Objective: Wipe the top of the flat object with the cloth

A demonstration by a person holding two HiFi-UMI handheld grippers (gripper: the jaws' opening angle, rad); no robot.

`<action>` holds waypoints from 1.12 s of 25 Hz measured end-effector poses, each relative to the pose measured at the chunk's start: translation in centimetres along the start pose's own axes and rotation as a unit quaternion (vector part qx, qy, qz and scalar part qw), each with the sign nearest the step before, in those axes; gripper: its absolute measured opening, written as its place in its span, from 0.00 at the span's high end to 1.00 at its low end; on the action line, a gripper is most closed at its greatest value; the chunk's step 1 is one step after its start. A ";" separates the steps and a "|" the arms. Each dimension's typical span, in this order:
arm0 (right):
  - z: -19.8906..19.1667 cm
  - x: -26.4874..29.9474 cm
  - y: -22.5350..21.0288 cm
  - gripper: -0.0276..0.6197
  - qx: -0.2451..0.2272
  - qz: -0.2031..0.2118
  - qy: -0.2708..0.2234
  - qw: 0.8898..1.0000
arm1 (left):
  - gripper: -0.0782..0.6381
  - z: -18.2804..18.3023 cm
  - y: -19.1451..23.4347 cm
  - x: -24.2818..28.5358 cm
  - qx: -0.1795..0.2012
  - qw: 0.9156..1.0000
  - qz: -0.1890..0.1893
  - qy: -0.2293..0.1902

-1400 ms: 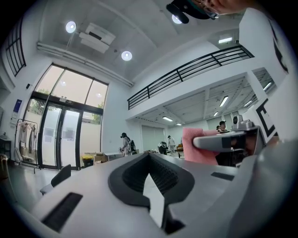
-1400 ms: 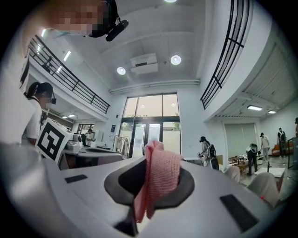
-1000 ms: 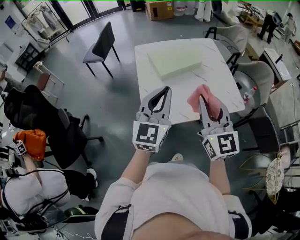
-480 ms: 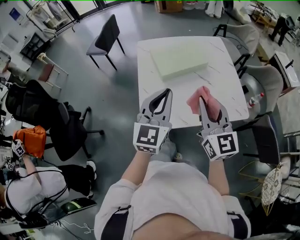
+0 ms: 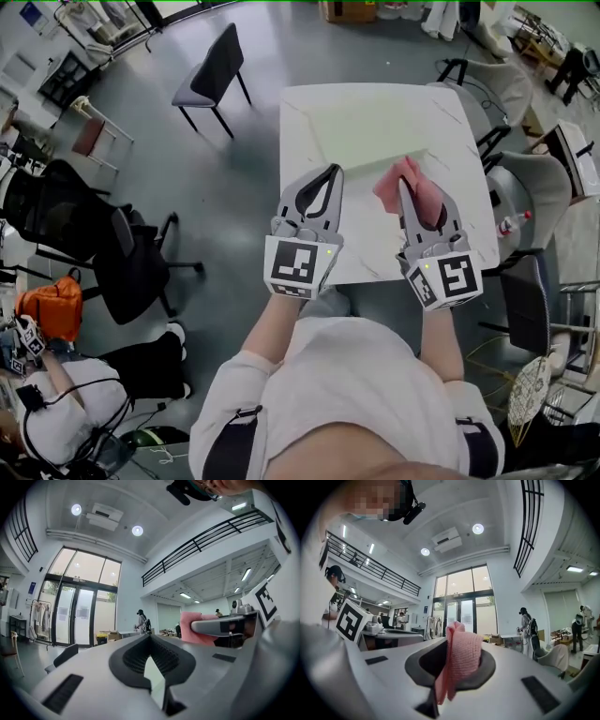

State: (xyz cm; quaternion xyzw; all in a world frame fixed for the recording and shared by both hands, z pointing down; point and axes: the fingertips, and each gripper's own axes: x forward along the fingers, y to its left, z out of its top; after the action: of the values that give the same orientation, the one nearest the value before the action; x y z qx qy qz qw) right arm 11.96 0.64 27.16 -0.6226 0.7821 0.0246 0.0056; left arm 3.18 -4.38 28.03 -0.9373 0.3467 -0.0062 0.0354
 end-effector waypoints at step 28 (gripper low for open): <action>-1.8 16.3 -5.4 0.91 -0.051 0.107 0.042 0.992 | 0.87 -3.5 10.4 5.8 -0.035 0.990 0.137 0.027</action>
State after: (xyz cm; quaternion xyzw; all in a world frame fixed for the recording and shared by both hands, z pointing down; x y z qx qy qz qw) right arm 13.56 -16.49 28.12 -0.5352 0.8416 0.0387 -0.0622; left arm 0.68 -16.22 30.70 -0.8811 0.4726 -0.0143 -0.0065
